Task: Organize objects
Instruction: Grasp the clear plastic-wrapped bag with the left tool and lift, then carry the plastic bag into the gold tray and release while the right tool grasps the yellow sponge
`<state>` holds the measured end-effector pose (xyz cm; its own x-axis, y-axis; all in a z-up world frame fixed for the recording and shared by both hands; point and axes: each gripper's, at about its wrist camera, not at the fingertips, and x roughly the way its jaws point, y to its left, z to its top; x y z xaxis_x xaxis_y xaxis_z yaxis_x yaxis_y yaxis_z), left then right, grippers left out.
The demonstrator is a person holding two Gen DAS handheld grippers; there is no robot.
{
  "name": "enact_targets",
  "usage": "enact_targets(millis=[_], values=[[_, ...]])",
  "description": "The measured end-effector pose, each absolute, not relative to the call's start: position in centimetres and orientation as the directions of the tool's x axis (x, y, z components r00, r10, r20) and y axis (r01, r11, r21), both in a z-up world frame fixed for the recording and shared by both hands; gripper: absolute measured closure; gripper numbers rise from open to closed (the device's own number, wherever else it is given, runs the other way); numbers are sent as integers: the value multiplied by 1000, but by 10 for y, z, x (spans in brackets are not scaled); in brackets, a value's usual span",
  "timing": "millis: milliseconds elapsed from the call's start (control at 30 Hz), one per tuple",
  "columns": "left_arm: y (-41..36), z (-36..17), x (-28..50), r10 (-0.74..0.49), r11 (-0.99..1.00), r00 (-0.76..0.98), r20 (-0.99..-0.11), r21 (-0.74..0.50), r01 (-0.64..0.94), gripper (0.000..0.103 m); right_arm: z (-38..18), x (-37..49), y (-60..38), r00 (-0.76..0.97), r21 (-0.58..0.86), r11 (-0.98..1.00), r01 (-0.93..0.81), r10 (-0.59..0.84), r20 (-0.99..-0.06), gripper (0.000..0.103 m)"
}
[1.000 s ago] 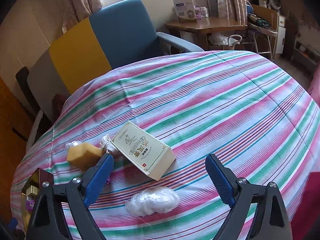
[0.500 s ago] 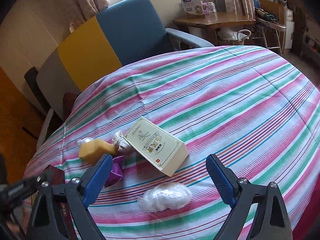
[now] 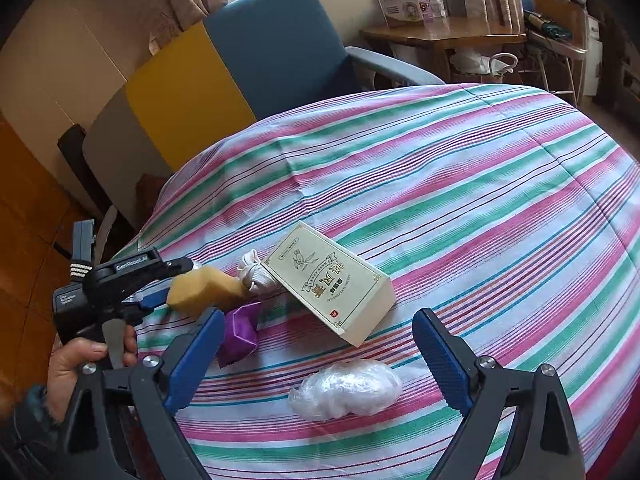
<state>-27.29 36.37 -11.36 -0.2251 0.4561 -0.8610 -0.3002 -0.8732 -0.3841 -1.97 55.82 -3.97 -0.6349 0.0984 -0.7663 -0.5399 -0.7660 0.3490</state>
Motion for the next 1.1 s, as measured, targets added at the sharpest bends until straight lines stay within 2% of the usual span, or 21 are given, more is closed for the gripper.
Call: enact_targets(millis=[233,600,700,867,1000,1100], values=[[340,-105,-242,456,-866,-232,-859,-369,-337,64,-40,-22,555,-624,313,-781,-540,122,-772,8],[289,-53,-129,502,-777,-268,-823,-292,-558,64,-46,-33,540,-591,248,-835,-492,111,-799,10],[272,-46,-101,516,-755,-280,-810,-276,-594,64,-46,-36,532,-594,242,-856,-456,91,-799,15],[233,-32,-61,550,-737,-304,-778,-280,-615,64,-50,-45,510,-580,204,-906,-370,54,-813,36],[207,-16,-42,558,-739,-366,-745,-245,-627,64,-51,-49,489,-582,180,-941,-286,22,-813,36],[180,-9,-36,558,-755,-401,-726,-244,-609,64,-48,-52,471,-597,216,-953,-211,-49,-800,36]])
